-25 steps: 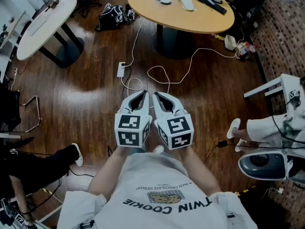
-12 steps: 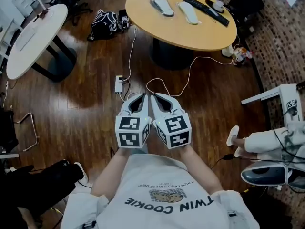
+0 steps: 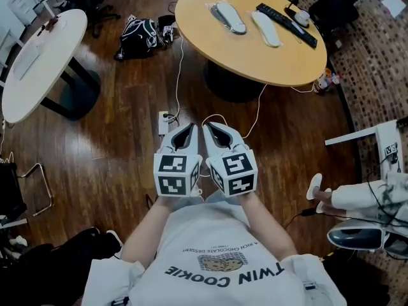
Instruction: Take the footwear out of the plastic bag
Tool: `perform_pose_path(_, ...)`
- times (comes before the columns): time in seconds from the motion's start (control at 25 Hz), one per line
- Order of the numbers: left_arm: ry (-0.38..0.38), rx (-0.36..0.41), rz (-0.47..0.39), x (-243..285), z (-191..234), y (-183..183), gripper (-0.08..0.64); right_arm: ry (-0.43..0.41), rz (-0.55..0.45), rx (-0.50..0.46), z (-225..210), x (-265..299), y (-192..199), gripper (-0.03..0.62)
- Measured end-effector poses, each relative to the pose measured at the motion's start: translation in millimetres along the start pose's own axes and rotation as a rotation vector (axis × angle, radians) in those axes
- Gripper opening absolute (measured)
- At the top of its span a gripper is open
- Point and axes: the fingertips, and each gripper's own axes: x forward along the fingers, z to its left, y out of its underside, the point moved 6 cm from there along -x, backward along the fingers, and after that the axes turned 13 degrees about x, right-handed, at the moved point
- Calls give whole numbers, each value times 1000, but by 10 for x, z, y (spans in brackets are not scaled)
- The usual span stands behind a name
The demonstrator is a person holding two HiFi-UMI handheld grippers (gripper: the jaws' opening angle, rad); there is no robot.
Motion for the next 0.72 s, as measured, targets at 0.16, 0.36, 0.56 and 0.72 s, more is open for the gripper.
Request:
perform_pose_path(0.16,15,-5,14,191,164,-8,3,21,7,29,-87,206,-33,2)
perform_pose_path(0.36,39,5,20,486,289,-88,3,32,12,49,-236,497,-128,3)
perform_pose_path(0.56,45,22,24,866,517,-240,3,30,-3,54,-409,875,-338,2)
perform_pose_path(0.72,42,39,24,1226,719,-412,3,30,-11,64,-615,1209,-542,3)
